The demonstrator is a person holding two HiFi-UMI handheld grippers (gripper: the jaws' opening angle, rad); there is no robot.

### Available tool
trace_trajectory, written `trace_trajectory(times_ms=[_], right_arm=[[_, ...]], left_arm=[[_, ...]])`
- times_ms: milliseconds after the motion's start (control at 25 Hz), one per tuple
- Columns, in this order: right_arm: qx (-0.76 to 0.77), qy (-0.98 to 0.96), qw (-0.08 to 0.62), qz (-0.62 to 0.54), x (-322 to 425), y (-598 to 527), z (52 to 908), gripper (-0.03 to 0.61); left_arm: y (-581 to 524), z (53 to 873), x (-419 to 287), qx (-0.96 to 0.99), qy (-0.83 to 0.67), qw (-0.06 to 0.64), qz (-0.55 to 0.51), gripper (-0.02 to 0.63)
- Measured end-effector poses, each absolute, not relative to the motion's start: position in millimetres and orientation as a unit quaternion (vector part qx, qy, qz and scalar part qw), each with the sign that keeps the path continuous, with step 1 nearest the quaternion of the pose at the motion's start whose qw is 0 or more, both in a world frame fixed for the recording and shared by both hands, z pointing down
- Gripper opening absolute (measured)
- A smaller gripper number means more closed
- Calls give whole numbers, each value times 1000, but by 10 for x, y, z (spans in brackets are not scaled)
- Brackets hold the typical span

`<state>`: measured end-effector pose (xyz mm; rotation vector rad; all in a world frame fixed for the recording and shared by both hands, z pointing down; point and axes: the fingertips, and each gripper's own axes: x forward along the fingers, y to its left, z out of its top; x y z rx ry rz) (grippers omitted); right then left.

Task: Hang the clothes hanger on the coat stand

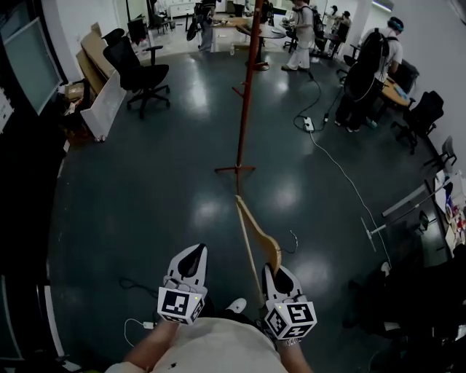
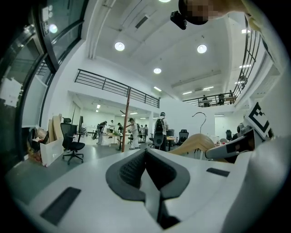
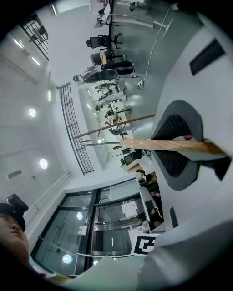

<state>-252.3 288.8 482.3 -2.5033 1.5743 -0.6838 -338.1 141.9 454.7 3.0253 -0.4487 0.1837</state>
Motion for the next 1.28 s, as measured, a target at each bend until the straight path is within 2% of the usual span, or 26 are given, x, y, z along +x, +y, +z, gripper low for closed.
trace_trajectory(times_ms=[480,760,920,1080,1280], right_arm=[[-823,521,33,-226,-1218,2669,4870,70],[-807,544,17,-230,-91,1868,4920,69],[-800,556,29,-226,266,1379,4861,69],[-785,569,26,-243,462,968,4896,70],[-762,605,4,-231,665,581,4781,69]], left_arm=[[1252,4635,-1807,993,-97,67,13,12],[470,4662,-594,993,-102,63,6,12],[99,4454,-82,995,-91,38,-15,12],[-196,4236,219,994,-91,34,-46,12],[-442,4385,264,993,-114,38,4,12]])
